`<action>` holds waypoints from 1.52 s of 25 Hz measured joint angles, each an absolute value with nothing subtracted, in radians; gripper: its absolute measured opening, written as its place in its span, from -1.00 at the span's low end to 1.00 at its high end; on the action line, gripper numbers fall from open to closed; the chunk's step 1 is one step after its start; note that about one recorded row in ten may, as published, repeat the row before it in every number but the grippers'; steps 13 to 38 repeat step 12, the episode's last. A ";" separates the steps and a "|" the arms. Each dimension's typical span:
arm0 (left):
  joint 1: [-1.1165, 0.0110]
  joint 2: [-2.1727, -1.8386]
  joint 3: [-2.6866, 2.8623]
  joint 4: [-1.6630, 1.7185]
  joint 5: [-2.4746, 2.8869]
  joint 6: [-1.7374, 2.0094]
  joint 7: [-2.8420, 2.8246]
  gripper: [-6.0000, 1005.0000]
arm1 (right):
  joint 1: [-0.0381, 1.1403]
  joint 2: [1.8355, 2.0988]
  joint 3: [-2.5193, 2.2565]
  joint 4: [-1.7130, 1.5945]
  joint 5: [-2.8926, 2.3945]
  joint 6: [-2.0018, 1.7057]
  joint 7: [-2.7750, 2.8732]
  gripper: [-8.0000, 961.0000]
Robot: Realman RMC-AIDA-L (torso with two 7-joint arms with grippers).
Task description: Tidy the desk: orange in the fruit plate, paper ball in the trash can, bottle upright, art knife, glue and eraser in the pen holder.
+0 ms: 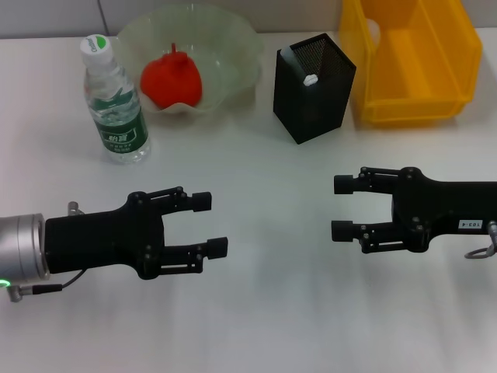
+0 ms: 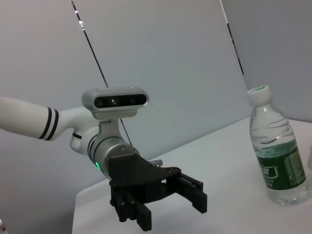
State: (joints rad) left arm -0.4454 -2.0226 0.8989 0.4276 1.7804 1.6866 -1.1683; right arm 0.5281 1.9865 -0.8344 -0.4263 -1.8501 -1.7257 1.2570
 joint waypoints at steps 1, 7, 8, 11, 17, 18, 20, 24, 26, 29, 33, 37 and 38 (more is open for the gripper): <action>-0.446 -2.023 0.899 0.428 1.783 1.686 -1.167 0.59 | 0.528 1.987 -0.834 -0.426 -1.850 -1.725 1.253 0.72; -0.447 -2.027 0.899 0.428 1.792 1.678 -1.163 0.59 | 0.528 1.988 -0.843 -0.424 -1.851 -1.701 1.243 0.72; -0.447 -2.027 0.899 0.428 1.792 1.678 -1.163 0.59 | 0.528 1.988 -0.843 -0.424 -1.851 -1.701 1.243 0.72; -0.448 -2.027 0.899 0.428 1.792 1.676 -1.167 0.59 | 0.528 1.992 -0.843 -0.426 -1.852 -1.701 1.241 0.72; -0.449 -2.027 0.899 0.428 1.792 1.676 -1.167 0.59 | 0.528 1.993 -0.843 -0.426 -1.852 -1.701 1.238 0.72; -0.449 -2.027 0.899 0.428 1.792 1.676 -1.167 0.59 | 0.528 1.993 -0.843 -0.426 -1.852 -1.701 1.238 0.72; -0.449 -2.027 0.899 0.428 1.792 1.676 -1.167 0.59 | 0.528 1.993 -0.843 -0.426 -1.852 -1.701 1.238 0.72; -0.449 -2.027 0.899 0.428 1.792 1.676 -1.167 0.59 | 0.528 1.993 -0.843 -0.426 -1.852 -1.701 1.238 0.72; -0.449 -2.027 0.899 0.428 1.792 1.676 -1.167 0.59 | 0.528 1.993 -0.843 -0.426 -1.852 -1.701 1.238 0.72; -0.449 -2.027 0.899 0.428 1.792 1.676 -1.167 0.59 | 0.528 1.993 -0.843 -0.426 -1.852 -1.701 1.238 0.72; -0.449 -2.027 0.899 0.428 1.792 1.676 -1.167 0.59 | 0.528 1.993 -0.843 -0.426 -1.852 -1.701 1.238 0.72; -0.449 -2.027 0.899 0.428 1.792 1.676 -1.167 0.59 | 0.528 1.993 -0.843 -0.426 -1.852 -1.701 1.238 0.72; -0.449 -2.027 0.899 0.428 1.792 1.676 -1.167 0.59 | 0.528 1.993 -0.843 -0.426 -1.852 -1.701 1.238 0.72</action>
